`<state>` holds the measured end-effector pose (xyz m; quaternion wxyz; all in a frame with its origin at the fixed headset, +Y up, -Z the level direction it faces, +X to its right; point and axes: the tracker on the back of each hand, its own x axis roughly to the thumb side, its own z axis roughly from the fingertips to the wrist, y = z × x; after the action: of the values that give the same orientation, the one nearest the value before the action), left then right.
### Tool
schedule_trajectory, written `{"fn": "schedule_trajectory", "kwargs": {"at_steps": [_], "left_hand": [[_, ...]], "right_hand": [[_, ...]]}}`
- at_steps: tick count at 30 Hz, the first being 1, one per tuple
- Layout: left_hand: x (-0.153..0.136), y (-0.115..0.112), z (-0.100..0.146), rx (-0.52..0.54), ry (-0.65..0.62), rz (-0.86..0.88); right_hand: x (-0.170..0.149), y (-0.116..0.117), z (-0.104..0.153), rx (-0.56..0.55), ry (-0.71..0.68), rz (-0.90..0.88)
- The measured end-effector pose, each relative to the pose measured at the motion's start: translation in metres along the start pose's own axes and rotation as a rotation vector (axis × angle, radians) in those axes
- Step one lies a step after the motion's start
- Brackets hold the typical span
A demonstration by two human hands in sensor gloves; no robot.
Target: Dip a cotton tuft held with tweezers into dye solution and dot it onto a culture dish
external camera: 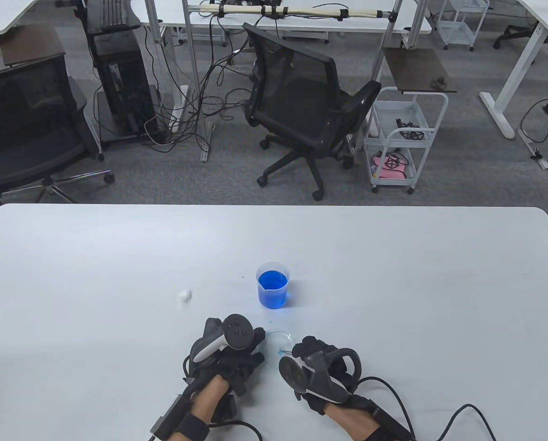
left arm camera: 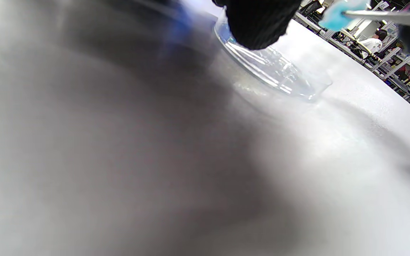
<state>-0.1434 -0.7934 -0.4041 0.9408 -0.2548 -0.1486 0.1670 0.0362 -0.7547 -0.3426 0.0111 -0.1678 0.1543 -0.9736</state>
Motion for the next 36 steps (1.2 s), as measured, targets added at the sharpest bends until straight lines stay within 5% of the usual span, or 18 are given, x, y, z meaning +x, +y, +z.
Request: {"fn": "schedule_trajectory", "kwargs": {"at_steps": [9,22,36], "left_hand": [[0.000,0.000,0.000,-0.001,-0.001,0.006],[0.001,-0.001,0.000,-0.003,-0.005,0.007],[0.002,-0.002,0.001,-0.003,-0.004,0.002]], "right_hand": [[0.010,0.026,-0.002,0.083,-0.040,0.054],[0.003,0.013,-0.020,0.010,0.022,0.028],[0.002,0.029,-0.024,0.059,0.024,0.074]]}}
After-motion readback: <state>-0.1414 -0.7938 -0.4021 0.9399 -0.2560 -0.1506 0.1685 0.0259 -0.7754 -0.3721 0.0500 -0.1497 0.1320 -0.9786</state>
